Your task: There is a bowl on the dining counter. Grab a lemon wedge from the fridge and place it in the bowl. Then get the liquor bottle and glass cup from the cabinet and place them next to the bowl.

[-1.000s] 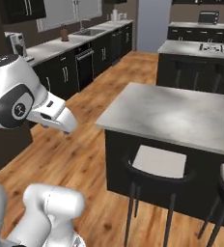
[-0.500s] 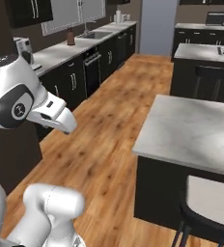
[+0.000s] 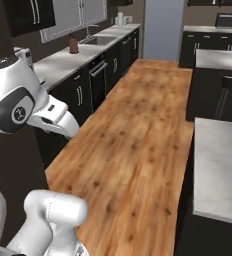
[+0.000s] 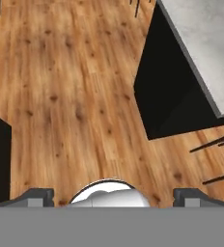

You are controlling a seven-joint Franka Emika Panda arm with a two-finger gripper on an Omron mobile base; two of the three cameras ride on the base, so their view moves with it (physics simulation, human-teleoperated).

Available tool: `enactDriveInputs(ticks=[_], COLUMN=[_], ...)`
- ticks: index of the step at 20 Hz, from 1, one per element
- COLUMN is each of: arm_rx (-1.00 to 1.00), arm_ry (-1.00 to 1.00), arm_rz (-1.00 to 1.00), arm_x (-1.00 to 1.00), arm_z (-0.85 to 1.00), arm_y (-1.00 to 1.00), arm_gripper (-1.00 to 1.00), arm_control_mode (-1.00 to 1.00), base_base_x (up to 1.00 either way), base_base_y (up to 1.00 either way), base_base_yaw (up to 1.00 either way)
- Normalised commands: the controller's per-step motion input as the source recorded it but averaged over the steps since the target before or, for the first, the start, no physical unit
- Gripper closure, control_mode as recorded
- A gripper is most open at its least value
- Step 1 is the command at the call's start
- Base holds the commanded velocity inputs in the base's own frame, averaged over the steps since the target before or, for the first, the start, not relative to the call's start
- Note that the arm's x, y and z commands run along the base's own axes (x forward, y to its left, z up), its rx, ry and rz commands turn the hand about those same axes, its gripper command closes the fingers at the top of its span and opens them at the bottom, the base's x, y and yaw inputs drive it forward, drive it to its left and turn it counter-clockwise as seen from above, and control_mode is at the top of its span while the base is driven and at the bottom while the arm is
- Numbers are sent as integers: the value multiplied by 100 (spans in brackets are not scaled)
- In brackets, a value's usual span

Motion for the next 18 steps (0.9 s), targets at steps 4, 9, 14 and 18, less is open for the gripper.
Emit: enactDriveInputs(ticks=[4,9,14,18], arm_rx=[0,0,0,0], arm_ry=[0,0,0,0], arm_rz=[0,0,0,0], arm_x=[0,0,0,0], arm_z=[0,0,0,0], arm_y=[0,0,0,0], arm_gripper=[-100,-100,-100,-100], arm_control_mode=[100,100,100,100], base_base_x=[100,100,100,100], base_base_y=[56,32,11,0], base_base_yaw=[-16,-12,-7,-2])
